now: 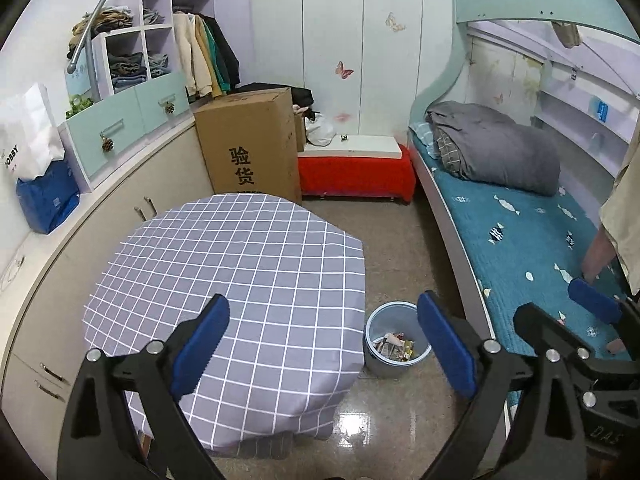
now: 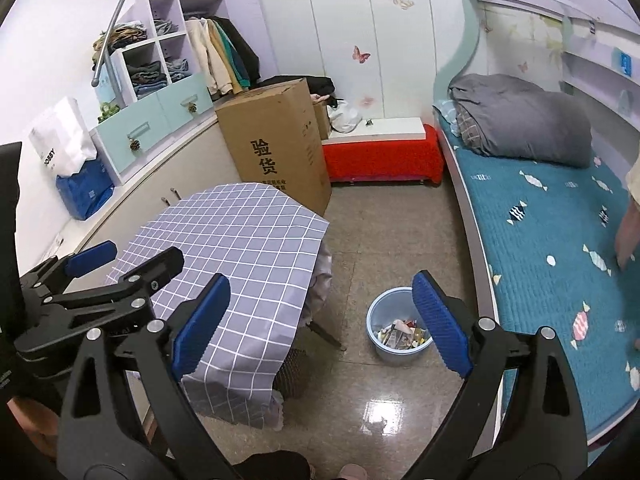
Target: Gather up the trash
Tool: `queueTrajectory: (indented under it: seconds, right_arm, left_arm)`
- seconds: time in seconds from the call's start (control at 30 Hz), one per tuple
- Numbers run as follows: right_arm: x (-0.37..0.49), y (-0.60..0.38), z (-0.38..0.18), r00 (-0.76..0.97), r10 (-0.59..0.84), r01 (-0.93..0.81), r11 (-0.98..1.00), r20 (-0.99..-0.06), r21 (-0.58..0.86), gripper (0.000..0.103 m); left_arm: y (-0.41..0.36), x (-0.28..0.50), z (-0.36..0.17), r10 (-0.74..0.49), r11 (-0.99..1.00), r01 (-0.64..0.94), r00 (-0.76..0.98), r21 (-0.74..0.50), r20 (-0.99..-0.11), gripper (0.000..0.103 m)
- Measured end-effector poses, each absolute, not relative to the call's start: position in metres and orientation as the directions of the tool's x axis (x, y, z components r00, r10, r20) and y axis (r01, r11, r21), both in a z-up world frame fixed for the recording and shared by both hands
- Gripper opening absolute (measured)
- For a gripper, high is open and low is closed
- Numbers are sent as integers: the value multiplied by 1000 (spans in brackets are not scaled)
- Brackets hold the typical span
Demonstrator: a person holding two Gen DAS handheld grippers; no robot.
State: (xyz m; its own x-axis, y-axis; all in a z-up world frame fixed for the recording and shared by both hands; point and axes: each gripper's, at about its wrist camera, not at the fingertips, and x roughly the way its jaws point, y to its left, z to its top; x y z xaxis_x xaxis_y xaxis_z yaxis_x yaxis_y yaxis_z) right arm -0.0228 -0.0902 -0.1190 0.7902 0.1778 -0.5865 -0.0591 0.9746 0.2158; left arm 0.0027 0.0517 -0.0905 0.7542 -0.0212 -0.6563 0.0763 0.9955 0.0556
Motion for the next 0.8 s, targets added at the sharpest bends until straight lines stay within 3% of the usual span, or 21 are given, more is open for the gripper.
queueTrajectory:
  seconds: [0.8]
  right_arm:
    - [-59,-93,-110,792,184,-62,973,-582,222,91]
  left_arm:
    - [50,-41,-76,-61,993,109,765,36,-641,93]
